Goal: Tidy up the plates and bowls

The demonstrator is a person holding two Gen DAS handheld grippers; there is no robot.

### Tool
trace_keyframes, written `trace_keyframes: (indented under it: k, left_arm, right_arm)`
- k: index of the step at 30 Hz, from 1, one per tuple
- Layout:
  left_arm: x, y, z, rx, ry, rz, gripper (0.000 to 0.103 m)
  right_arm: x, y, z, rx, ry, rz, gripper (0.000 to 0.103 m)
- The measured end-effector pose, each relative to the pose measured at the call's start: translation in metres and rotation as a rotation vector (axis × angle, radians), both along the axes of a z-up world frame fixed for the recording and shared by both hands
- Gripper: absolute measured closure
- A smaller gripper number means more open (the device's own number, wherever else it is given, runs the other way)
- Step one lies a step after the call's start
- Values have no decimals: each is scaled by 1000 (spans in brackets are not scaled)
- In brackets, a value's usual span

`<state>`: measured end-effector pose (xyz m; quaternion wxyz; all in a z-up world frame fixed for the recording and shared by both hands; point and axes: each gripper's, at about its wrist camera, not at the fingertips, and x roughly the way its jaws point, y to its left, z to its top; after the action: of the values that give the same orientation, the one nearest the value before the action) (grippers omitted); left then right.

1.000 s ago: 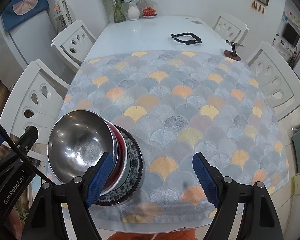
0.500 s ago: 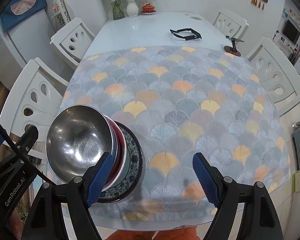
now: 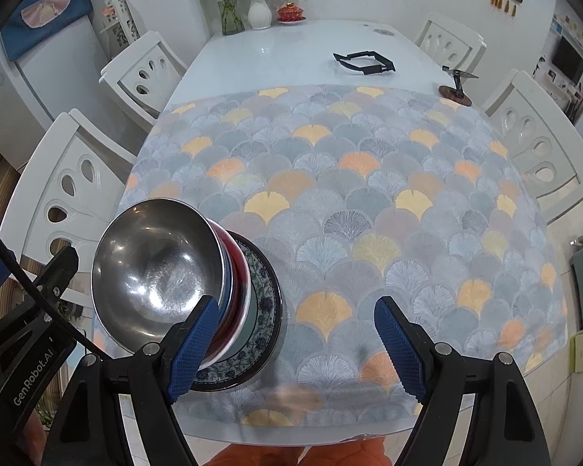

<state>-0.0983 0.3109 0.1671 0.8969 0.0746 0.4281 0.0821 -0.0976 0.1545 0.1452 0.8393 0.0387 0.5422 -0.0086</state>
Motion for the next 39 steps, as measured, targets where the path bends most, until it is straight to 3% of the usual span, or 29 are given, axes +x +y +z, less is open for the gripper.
trace_keyframes:
  k: [31,39]
  left_arm:
    - [3,1,2,-14,1,-13,19]
    - [1,2,5,-30,-35,-19,19]
  right_arm:
    - [9,7,-7,4,25,51,23]
    - [10,6,-7,-3,21,51,23]
